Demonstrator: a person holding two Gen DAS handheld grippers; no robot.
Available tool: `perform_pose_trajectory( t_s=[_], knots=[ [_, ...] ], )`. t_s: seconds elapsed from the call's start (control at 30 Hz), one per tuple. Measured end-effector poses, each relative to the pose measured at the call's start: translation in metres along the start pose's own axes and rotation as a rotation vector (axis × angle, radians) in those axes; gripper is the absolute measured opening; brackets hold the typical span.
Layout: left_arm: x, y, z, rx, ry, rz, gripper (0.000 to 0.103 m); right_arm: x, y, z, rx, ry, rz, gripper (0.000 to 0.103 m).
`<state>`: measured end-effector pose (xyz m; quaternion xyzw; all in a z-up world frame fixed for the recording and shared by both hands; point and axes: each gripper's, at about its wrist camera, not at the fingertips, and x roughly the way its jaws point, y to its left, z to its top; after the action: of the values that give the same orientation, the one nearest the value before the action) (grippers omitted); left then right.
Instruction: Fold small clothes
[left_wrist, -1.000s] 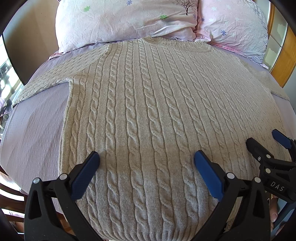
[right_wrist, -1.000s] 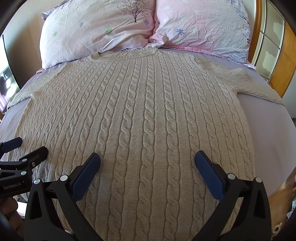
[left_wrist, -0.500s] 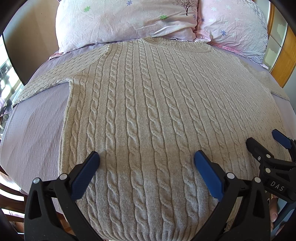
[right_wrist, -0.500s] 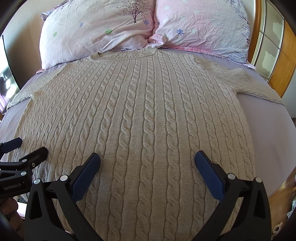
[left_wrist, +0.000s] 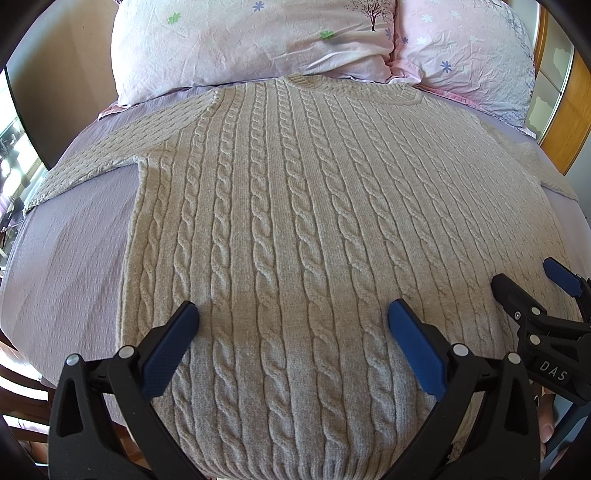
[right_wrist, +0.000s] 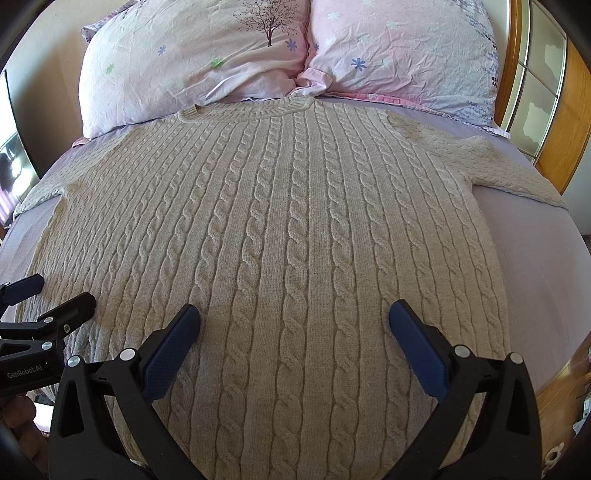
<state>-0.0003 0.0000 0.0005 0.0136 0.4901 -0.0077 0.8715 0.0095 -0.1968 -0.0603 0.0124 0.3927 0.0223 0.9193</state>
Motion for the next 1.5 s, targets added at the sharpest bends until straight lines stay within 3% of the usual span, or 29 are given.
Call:
perform_pose_trajectory(
  t_s=[0.8, 0.93, 1.03, 1.1, 1.23, 1.37, 1.4, 1.47, 1.5],
  knots=[
    [0.000, 0.000, 0.000, 0.003, -0.001, -0.001, 0.101, 0.000, 0.000, 0.002, -0.016, 0.004, 0.007, 0.102],
    [-0.001, 0.002, -0.001, 0.012, -0.003, -0.002, 0.101, -0.003, -0.002, -0.005, -0.047, -0.056, 0.036, 0.102],
    [-0.002, -0.001, -0.001, 0.024, -0.014, -0.008, 0.101, -0.009, -0.009, -0.014, -0.120, -0.150, 0.104, 0.102],
    [-0.006, 0.000, -0.003, 0.029, -0.026, -0.011, 0.101, -0.009, -0.022, -0.009, -0.129, -0.139, 0.141, 0.102],
    [-0.006, -0.001, -0.004, 0.051, -0.063, -0.021, 0.101, -0.039, -0.124, 0.029, 0.156, -0.296, 0.146, 0.102],
    [-0.004, 0.004, 0.003, 0.078, -0.080, -0.079, 0.101, -0.044, -0.262, 0.070, 0.534, -0.357, 0.005, 0.099],
    [-0.004, 0.006, 0.006, 0.073, -0.089, -0.103, 0.101, -0.038, -0.304, 0.080, 0.635, -0.361, -0.047, 0.094],
    [-0.007, 0.013, 0.014, 0.041, -0.132, -0.175, 0.101, -0.022, -0.353, 0.089, 0.745, -0.338, -0.124, 0.063],
    [-0.009, 0.016, 0.019, 0.026, -0.160, -0.203, 0.101, -0.013, -0.376, 0.093, 0.798, -0.317, -0.155, 0.061]
  ],
)
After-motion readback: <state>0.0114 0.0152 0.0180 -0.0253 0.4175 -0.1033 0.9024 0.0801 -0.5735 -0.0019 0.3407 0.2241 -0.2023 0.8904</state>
